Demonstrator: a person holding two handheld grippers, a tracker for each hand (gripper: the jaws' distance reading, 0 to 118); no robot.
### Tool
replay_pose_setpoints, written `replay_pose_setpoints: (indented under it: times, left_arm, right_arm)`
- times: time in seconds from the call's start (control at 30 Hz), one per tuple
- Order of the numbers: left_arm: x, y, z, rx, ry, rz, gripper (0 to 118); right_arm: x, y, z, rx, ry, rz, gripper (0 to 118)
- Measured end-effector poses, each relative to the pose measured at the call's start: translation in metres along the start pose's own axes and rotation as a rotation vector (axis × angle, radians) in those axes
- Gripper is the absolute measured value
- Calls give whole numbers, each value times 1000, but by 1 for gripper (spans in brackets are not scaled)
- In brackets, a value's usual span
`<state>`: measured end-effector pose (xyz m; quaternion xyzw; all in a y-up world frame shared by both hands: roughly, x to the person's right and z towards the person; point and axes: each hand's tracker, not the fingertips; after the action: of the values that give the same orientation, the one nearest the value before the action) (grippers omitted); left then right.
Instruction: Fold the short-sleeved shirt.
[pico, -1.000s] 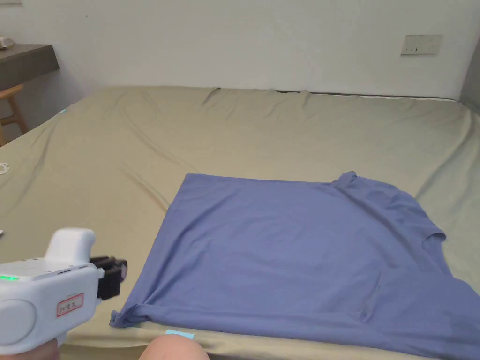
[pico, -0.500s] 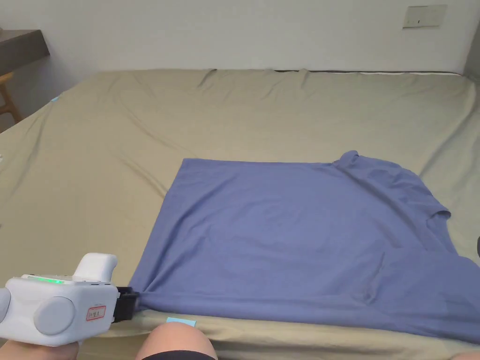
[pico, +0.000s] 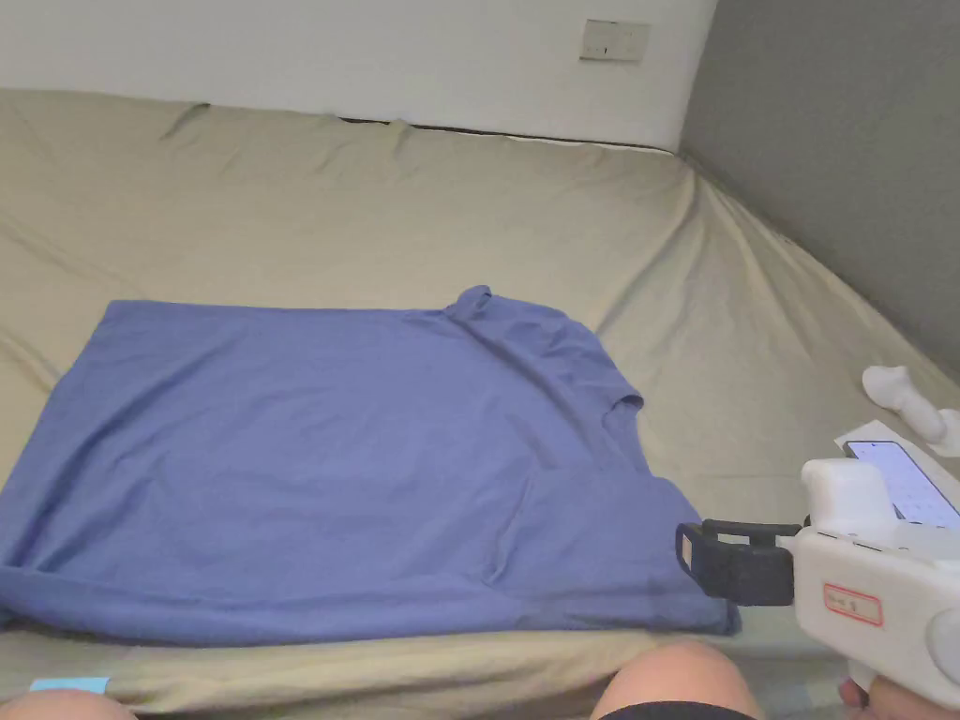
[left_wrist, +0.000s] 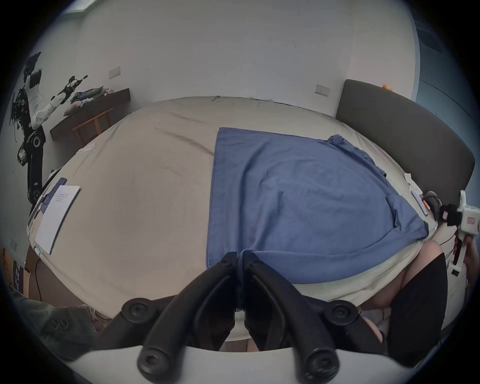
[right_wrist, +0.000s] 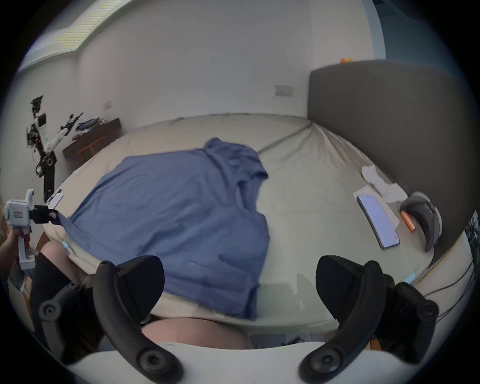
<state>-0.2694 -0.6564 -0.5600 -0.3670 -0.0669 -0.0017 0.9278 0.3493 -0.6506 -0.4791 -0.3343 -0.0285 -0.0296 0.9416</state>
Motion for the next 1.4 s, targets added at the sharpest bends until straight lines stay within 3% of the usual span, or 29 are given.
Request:
replay_pose_setpoints:
  times: [0.1,0.13,0.17,0.2,0.23,0.27,0.3,0.37,0.47,0.6,0.73,0.83,1.0,1.33,1.37,1.4]
  left_arm:
    - [3,-1,1,-3,-7,22,3]
    - [3,1,1,-3,-4,21,3]
    - [4,1,2,-3,-2,18,3]
    - [6,0,2,-6,-2,15,3]
    - [8,-1,3,-7,0,15,3]
    - [6,0,1,-14,-1,15,3]
    - [7,0,2,-19,-4,12,3]
    - [11,-2,3,-27,-7,-3,3]
    - [7,0,7,-26,-10,-4,3]
    - [-1,15,20,-13,-18,23,3]
    - [-8,53,18,-32,-23,8,3]
    - [-16,93,0,-50,-10,-12,3]
    - [-28,143,-59,-91,5,10,3]
    - [-39,145,-177,-278,15,11,3]
    - [-40,142,-180,-272,15,9,4]
    - [-41,139,-182,-266,16,6,16]
  right_arm:
    - [8,-10,-25,-100,-25,-31,117]
    - [9,-13,-33,-136,-32,-29,114]
    - [8,-16,-38,-165,-25,-21,103]
    - [7,-20,-44,-192,-17,-6,86]
    - [5,-23,-48,-217,-8,14,54]
    - [1,-26,-49,-238,1,31,8]
    - [-1,-28,-47,-252,63,32,7]
    - [-8,-32,-43,-181,3,38,6]
    - [-14,-23,-32,-172,15,96,6]
    - [-14,0,-12,-136,36,78,6]
    - [-18,52,-13,-129,26,129,6]
    - [-21,98,-35,-185,35,150,6]
    - [-20,149,-102,-227,4,114,6]
    - [-30,133,-207,-377,-96,143,6]
    - [-27,132,-210,-374,-103,134,8]
    - [-25,130,-209,-358,-108,115,21]
